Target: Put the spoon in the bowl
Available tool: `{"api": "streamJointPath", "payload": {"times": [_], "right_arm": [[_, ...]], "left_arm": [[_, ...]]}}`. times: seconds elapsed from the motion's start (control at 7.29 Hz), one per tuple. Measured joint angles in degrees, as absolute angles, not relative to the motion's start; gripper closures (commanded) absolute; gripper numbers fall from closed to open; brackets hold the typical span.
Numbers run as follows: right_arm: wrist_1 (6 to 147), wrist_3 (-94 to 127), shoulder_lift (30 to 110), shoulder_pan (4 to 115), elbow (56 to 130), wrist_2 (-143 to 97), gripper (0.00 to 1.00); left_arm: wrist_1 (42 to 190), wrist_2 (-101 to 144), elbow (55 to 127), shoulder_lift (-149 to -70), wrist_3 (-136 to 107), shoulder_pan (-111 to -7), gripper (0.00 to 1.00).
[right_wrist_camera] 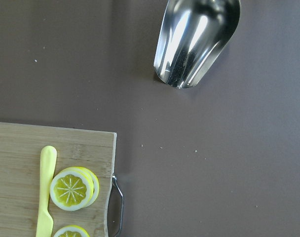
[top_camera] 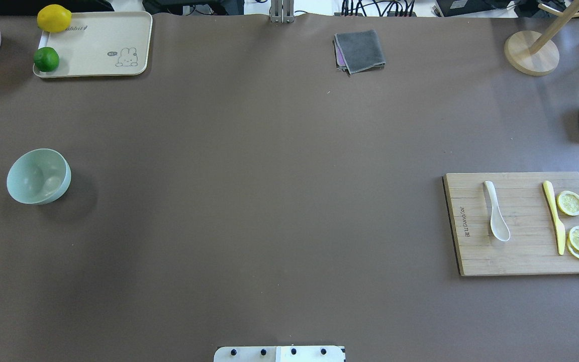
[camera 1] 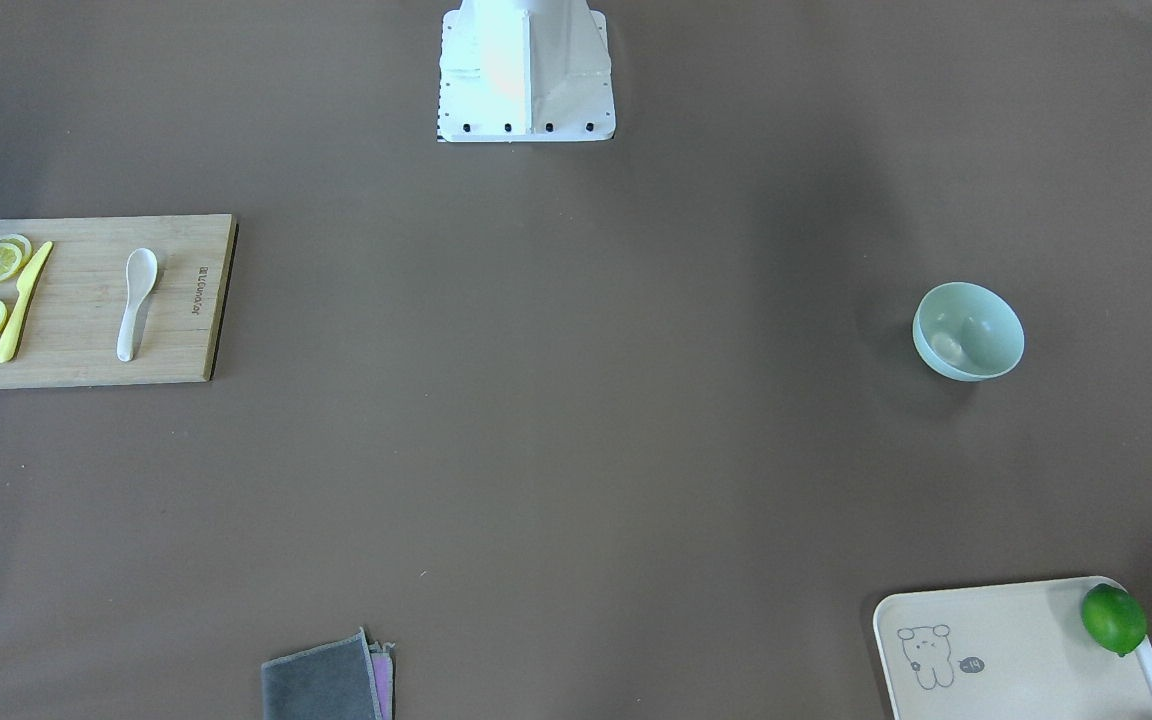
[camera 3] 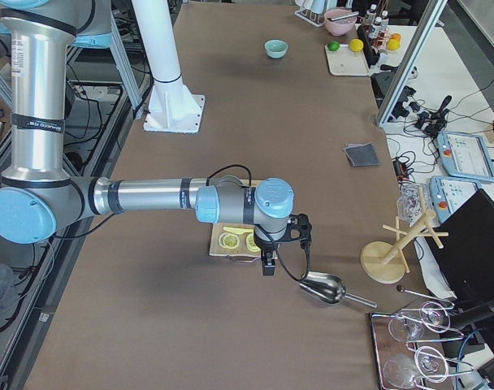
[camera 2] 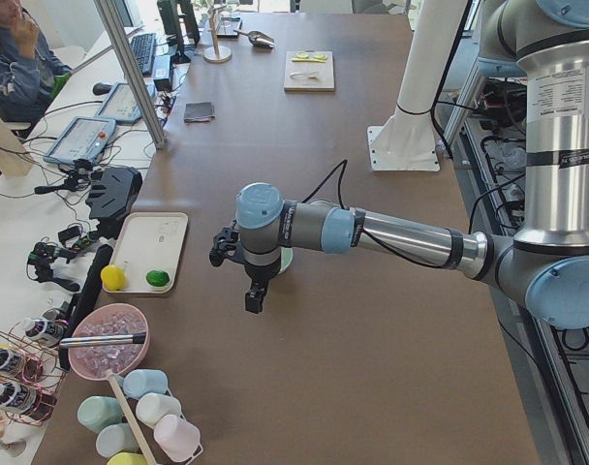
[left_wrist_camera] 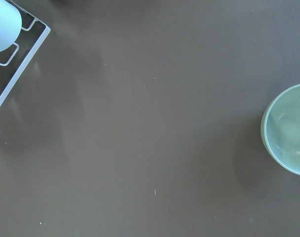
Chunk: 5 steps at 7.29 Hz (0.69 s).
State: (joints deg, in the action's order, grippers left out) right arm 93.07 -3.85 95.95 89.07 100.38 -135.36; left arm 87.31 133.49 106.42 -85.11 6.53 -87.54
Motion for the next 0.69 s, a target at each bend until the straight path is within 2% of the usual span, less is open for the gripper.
{"api": "streamJointPath", "payload": {"times": [0.27,0.69], "right_arm": [[93.1,-3.8,95.8,89.1,100.9,-135.4,0.00],[93.1,-3.8,95.7,89.1,101.1,-135.5,0.00]], "left_arm": [[92.5,133.5,105.4,-85.8,1.6,-83.9,0.02],[105.6,133.2,99.5,-89.2,-17.0,-74.1,0.02]]}}
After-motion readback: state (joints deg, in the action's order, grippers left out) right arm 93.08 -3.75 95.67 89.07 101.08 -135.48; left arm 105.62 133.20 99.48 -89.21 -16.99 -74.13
